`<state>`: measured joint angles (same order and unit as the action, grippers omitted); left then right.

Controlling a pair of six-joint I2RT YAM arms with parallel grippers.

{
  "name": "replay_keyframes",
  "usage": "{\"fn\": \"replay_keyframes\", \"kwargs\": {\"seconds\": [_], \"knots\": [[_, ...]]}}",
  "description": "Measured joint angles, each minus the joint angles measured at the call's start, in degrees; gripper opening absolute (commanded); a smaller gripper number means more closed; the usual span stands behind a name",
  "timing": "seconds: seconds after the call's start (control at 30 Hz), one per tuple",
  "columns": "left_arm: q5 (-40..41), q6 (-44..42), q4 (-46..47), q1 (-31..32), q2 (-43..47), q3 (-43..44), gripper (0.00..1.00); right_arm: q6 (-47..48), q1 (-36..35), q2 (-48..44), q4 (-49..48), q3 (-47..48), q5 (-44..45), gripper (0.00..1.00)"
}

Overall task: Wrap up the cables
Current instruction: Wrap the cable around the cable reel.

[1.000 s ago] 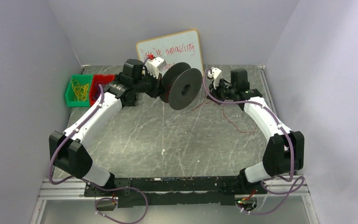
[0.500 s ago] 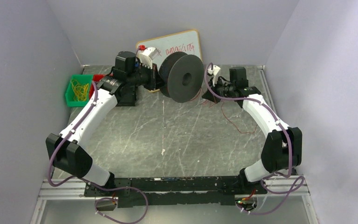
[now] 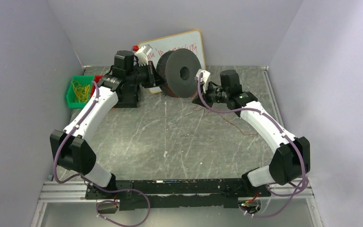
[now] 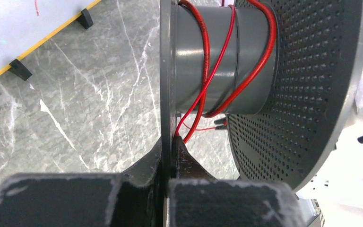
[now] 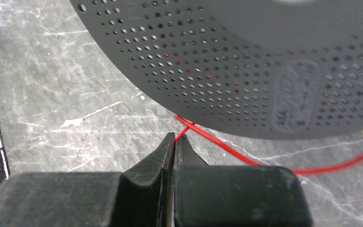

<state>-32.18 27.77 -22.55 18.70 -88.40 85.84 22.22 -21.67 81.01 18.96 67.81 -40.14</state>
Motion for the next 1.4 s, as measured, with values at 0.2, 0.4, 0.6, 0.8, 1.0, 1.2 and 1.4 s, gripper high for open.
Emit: {"fn": "replay_keyframes", "kwargs": {"seconds": [0.2, 0.4, 0.6, 0.8, 1.0, 1.2, 1.4], "knots": [[2.4, 0.57, -1.18, 0.13, -0.04, 0.0, 0.03, 2.89, -7.08, 0.0, 1.99, 0.57, 8.48, 0.0], [4.44, 1.2, -0.2, 0.0, -0.04, -1.25, 0.03, 5.62, -12.87, 4.5, 10.25, 10.75, 17.64, 0.0], [5.05, 2.95, 3.61, -0.72, -0.04, -4.79, 0.02, 9.68, -16.46, 11.39, 23.17, 22.58, 24.09, 0.0], [11.13, -0.61, 3.76, 2.14, -0.07, -7.08, 0.03, 12.31, -20.72, 14.1, 29.42, 25.75, 22.75, 0.0], [20.46, -9.4, 3.82, 6.62, -0.42, -10.78, 0.03, 12.22, -22.84, 15.41, 31.82, 31.76, 16.96, 0.0], [24.44, -15.65, 4.09, 7.06, -0.39, -14.67, 0.02, 12.24, -22.69, 16.2, 31.65, 35.43, 15.26, 0.0], [23.85, -20.92, 4.28, 7.39, -0.37, -15.78, 0.03, 12.31, -21.4, 16.35, 30.36, 33.9, 15.8, 0.0]]}}
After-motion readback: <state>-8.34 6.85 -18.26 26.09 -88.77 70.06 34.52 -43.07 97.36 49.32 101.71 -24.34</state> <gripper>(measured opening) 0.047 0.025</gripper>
